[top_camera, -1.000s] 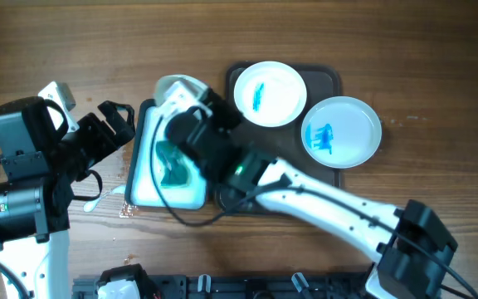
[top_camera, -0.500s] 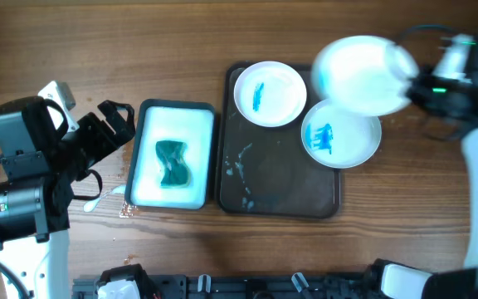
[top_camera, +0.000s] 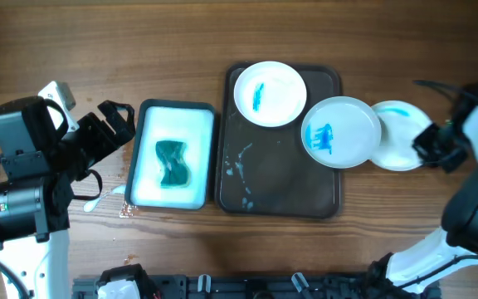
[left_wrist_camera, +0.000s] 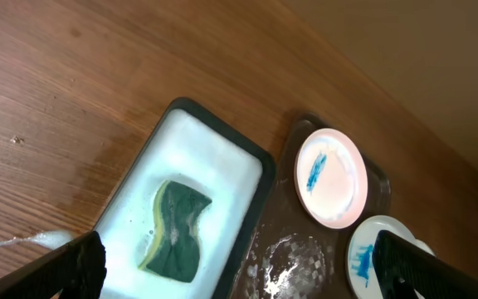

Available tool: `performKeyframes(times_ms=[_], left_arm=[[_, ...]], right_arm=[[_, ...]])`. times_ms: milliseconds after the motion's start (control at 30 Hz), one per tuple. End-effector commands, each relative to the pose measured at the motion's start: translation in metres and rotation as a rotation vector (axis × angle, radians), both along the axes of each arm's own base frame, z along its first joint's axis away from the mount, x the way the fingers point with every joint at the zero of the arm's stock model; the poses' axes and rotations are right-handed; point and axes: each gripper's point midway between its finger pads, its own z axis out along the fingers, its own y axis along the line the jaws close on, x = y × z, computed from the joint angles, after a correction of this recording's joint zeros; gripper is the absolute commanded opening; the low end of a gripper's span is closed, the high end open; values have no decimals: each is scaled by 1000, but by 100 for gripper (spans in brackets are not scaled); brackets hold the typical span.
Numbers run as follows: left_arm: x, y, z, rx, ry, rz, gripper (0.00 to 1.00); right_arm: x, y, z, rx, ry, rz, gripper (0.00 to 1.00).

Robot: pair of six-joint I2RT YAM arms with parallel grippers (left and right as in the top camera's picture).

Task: Clean dirty plates on tray and stack at the side
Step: 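Carry the plate right and set it on the table beside the tray, then grasp the right blue-stained plate and drag it to the tray's lower center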

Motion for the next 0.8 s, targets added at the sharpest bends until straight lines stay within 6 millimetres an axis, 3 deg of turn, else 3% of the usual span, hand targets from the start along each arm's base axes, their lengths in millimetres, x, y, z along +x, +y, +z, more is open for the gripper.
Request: performKeyframes(times_ms=[0,67,100,167,200,233,300,367,400,467,500,600,667,767], left_arm=[[1,-2,5,-10,-14,-6,100],[1,-2,5,-10,-14,-6,100],[1,-2,5,-10,-14,-6,100],[1,-2,5,-10,-14,-6,100],[1,-2,5,-10,-14,-6,100],[1,-2,5,-10,-14,-6,100],[1,-2,5,-10,-14,-6,100],[2,-1,5,-11,-14,-6,100],[2,-1,5,-11,-13,-6,100],[2,-1,5,-11,-13,-6,100],[2,-1,5,-11,-13,-6,100],[2,-1,5,-11,-13,-6,100],[2,-1,5,-11,-13,-6,100],[2,-1,5,-11,-13,-6,100]], right_arm=[[-5,20,-1,-79,88,117,8],[6,21,20,-142,34,140,40],[16,19,40,-165,-37,137,54],[43,33,81,-124,-240,228,56],[66,70,117,14,-465,420,56],[75,96,136,109,-579,507,55],[75,111,122,150,-563,548,56],[70,130,80,196,-497,584,56],[65,126,54,160,-424,579,55],[57,106,26,78,-304,500,52],[57,105,19,80,-288,500,51],[59,109,19,106,-302,479,5],[59,109,26,104,-304,485,4],[62,107,66,63,-362,494,4]])
